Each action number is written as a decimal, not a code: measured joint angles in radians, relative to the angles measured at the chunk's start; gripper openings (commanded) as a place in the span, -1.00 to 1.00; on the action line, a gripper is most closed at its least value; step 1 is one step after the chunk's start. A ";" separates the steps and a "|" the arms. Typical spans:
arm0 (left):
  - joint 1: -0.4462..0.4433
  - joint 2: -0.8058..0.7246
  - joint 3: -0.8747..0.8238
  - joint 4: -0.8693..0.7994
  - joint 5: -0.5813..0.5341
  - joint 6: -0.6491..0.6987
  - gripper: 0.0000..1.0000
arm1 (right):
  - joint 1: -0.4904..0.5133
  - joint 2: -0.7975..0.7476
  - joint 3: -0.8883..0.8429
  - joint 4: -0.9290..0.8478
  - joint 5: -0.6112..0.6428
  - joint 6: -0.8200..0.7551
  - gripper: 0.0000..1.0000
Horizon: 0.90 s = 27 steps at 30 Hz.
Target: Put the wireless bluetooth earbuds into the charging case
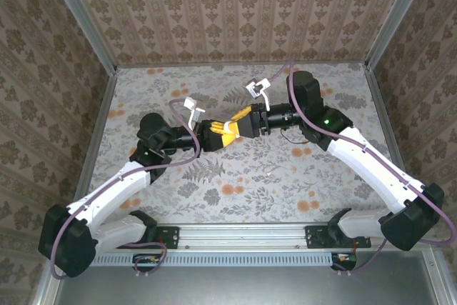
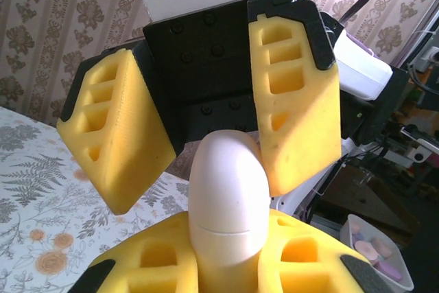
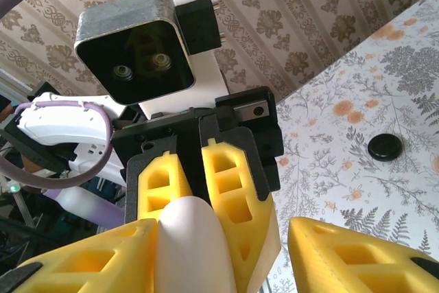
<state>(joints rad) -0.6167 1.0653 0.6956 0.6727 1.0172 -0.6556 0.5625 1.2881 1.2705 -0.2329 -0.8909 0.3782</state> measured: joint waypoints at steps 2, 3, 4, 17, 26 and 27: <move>0.000 -0.003 0.000 -0.012 -0.005 0.008 -1.00 | -0.001 0.003 0.000 0.000 0.000 0.001 0.06; 0.000 -0.005 0.000 -0.018 -0.008 0.011 -1.00 | -0.002 0.005 0.000 0.000 0.000 0.003 0.06; 0.000 -0.006 0.000 -0.023 -0.012 0.014 -1.00 | -0.003 0.006 0.000 0.000 0.000 0.004 0.06; -0.013 -0.030 -0.002 -0.116 -0.022 0.055 -1.00 | -0.043 0.021 0.000 0.018 0.017 0.046 0.08; -0.053 -0.110 0.059 -0.394 -0.130 0.234 -1.00 | -0.055 0.067 -0.002 0.016 0.063 0.068 0.10; -0.059 -0.114 0.078 -0.452 -0.163 0.266 -1.00 | -0.055 0.067 -0.002 0.016 0.069 0.071 0.11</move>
<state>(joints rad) -0.6754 0.9512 0.7734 0.2207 0.8539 -0.3901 0.5072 1.3548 1.2682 -0.2169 -0.8219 0.4488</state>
